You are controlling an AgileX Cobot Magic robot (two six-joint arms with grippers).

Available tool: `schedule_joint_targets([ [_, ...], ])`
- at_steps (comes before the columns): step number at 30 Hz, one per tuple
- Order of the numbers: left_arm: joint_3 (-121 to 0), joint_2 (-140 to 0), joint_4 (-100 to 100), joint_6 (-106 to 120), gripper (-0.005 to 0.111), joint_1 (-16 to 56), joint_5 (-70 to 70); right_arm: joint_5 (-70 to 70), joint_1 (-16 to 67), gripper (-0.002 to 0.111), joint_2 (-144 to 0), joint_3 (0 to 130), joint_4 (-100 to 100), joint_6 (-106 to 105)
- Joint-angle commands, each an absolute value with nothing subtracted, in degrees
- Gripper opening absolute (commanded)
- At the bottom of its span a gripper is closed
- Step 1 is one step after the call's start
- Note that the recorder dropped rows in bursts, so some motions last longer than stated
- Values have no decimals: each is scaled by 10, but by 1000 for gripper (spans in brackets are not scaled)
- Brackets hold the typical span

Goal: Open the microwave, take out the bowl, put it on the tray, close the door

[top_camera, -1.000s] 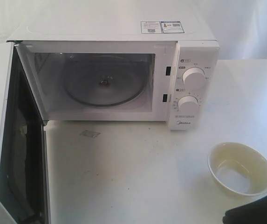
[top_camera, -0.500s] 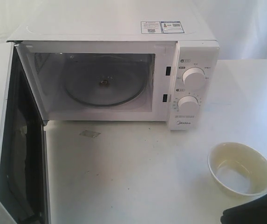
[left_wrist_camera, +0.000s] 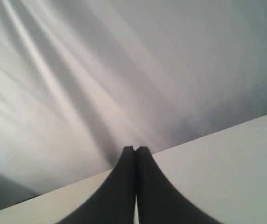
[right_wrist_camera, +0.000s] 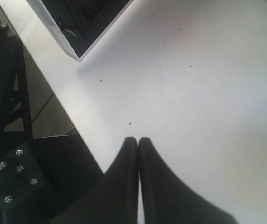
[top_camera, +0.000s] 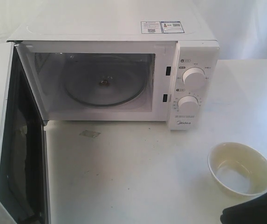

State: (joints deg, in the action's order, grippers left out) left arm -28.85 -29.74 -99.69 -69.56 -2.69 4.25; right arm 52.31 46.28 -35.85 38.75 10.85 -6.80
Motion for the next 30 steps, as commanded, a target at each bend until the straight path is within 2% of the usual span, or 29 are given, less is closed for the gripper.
schedule_joint_targets([
  [1, -274, -298, -885, -464, 0, -27, 199, 514, 462, 0, -355, 387, 105, -75],
  [4, -288, -307, -715, -274, 0, -20, 299, 516, 462, 0, -355, 387, 109, -75],
  [9, -383, -308, -361, -165, 0, 10, 444, 525, 462, 0, -355, 387, 108, -73],
  [12, -430, -312, -168, 42, 0, 19, 521, 525, 462, 0, -355, 387, 109, -73],
  [16, -475, -336, 4, 151, 0, 38, 599, 526, 462, 0, -355, 387, 108, -73],
  [21, -483, -385, 65, 209, 0, 41, 665, 526, 462, 0, -355, 387, 108, -73],
  [30, -483, -405, 152, 236, 0, 41, 554, 526, 462, 0, -355, 387, 107, -73],
])
